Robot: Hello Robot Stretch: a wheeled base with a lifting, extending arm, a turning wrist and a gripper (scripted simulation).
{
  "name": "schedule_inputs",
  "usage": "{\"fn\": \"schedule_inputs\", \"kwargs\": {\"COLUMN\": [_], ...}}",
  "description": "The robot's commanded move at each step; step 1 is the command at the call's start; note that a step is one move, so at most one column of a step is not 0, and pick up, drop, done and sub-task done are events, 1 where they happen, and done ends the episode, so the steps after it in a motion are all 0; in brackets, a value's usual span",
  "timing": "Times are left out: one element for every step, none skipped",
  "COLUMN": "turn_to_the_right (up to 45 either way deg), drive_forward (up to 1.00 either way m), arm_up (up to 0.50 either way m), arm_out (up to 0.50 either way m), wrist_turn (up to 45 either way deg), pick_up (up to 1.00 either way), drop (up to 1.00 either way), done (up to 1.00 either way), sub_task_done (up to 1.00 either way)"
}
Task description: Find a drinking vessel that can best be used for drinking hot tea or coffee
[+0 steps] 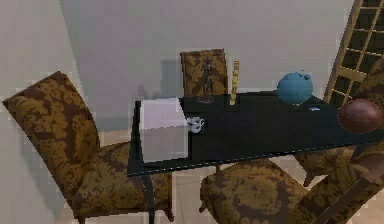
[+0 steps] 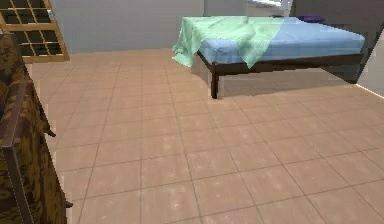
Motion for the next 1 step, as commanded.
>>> {"fn": "schedule_inputs", "kwargs": {"turn_to_the_right": [0.0], "drive_forward": [0.0], "arm_up": [0.0], "arm_out": [0.0], "wrist_turn": [0.0], "pick_up": [0.0], "drop": [0.0], "done": [1.0], "sub_task_done": [0.0]}}
